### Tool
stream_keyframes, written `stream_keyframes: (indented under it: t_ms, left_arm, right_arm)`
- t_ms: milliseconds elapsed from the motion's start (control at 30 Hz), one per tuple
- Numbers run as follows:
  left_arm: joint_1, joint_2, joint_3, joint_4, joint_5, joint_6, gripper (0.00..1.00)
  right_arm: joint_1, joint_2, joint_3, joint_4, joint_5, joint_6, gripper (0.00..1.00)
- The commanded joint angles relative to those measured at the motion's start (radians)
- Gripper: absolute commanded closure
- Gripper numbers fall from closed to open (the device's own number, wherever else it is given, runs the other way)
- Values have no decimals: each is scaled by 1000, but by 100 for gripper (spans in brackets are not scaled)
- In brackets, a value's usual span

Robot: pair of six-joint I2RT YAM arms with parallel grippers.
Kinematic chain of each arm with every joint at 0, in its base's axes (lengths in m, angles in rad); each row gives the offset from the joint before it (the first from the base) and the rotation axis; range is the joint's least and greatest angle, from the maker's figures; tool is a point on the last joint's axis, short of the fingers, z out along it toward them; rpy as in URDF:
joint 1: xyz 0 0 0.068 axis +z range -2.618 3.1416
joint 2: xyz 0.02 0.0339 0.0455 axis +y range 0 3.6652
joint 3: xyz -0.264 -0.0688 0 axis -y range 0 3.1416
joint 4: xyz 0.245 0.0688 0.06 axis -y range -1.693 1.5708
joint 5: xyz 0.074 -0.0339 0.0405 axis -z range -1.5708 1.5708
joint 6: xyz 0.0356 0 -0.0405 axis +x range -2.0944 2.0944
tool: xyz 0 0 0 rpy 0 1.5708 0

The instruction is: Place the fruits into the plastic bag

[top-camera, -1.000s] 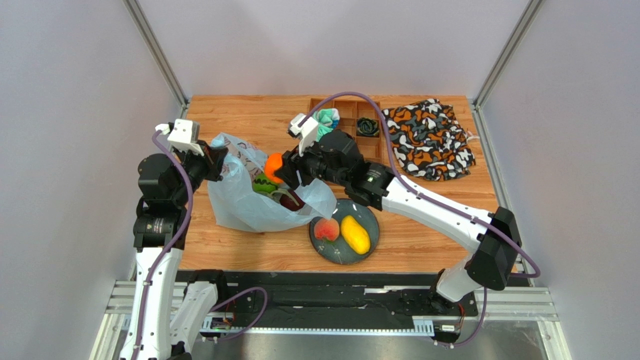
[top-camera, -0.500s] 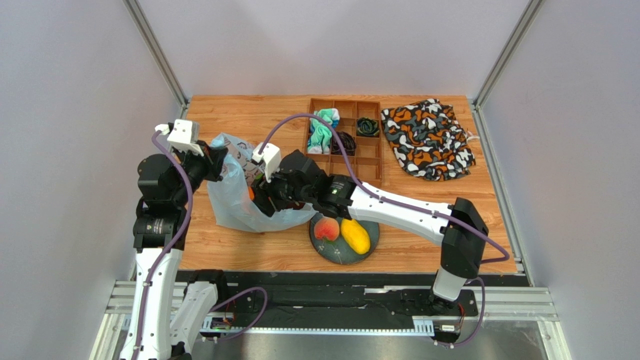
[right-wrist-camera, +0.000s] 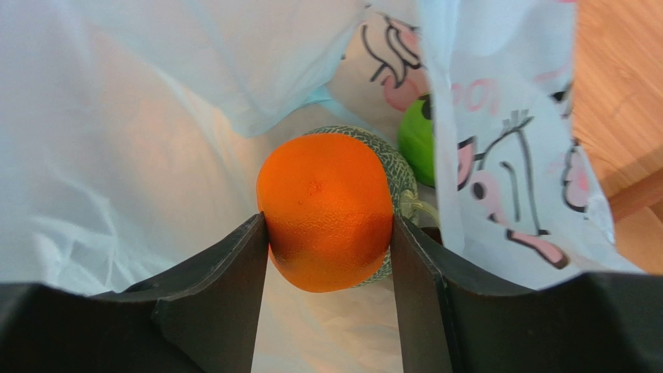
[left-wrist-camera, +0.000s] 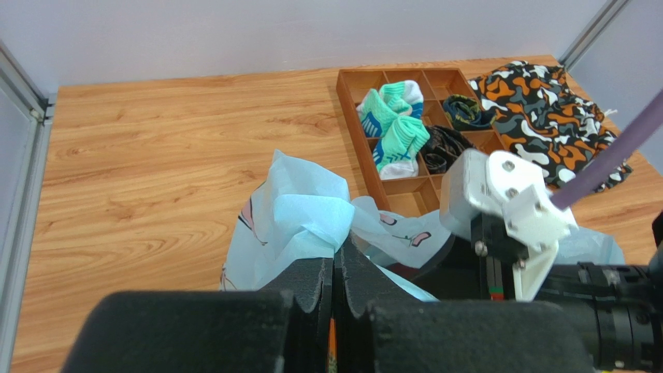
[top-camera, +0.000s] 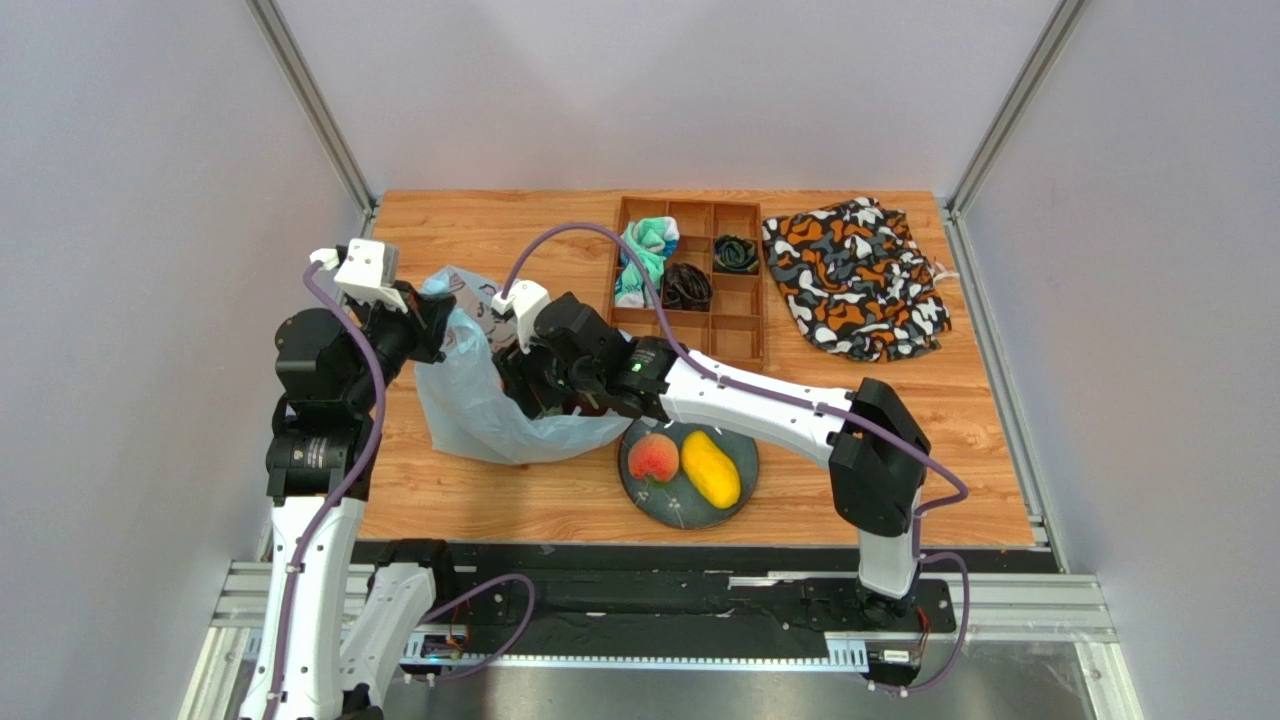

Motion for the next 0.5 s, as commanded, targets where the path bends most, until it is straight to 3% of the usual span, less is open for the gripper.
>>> stream_keyframes:
  t_ms: [0, 333, 433, 467]
  left_arm:
    - [-5, -5, 9, 9, -5, 0, 100]
    - [-3, -1, 9, 9, -4, 2, 100]
    - [-5, -2, 9, 9, -4, 2, 100]
    - [-5, -2, 9, 9, -4, 0, 100]
  right_arm:
    - [-52, 36, 5, -64, 54, 6, 84]
    - [-78, 69, 13, -95, 93, 13, 75]
    - [-78, 74, 14, -101, 94, 15, 63]
    - [-78, 75, 14, -101, 96, 16, 54]
